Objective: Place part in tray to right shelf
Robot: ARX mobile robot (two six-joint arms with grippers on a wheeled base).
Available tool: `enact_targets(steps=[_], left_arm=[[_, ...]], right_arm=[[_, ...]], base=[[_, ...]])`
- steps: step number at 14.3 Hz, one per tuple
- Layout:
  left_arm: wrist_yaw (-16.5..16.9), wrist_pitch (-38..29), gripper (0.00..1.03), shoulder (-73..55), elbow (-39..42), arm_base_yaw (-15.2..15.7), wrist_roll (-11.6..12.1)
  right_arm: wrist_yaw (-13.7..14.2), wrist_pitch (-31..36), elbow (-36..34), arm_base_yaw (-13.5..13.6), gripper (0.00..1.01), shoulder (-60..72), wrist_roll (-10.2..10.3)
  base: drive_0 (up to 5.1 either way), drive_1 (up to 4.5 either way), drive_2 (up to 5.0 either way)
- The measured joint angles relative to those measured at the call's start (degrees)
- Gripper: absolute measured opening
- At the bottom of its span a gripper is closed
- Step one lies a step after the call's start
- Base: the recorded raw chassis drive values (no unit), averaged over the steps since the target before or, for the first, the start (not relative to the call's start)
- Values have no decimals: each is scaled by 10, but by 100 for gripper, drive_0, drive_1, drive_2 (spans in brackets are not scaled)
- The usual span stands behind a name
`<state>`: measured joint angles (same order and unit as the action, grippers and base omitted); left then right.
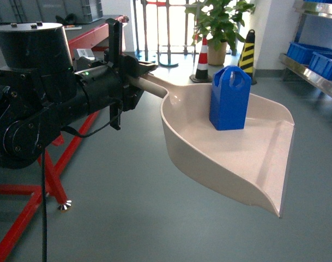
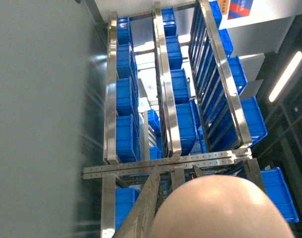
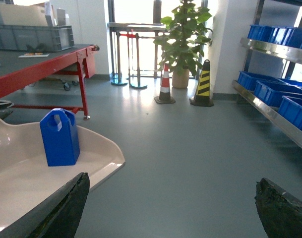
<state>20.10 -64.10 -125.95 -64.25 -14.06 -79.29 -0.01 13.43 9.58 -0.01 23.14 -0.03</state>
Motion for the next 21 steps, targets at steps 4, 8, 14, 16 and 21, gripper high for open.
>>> enact_targets(steps=[4, 8, 14, 16, 21], left_arm=[[0, -3, 12, 0, 0, 0, 0], [0, 0, 12, 0, 0, 0, 0], [-5, -2, 12, 0, 0, 11, 1], [-3, 1, 12, 0, 0, 4, 1], [-1, 0, 12, 0, 0, 2, 1]], right_arm=[[0, 1, 0, 0, 98, 0, 0], [0, 2, 0, 0, 98, 0, 0], [0, -1, 0, 0, 98, 4, 0], [0, -1, 0, 0, 98, 3, 0], [0, -1, 0, 0, 98, 3, 0]], base=[[18, 435, -399], [5, 422, -412], [-80, 94, -255], [-209, -209, -209], [-163, -163, -163]])
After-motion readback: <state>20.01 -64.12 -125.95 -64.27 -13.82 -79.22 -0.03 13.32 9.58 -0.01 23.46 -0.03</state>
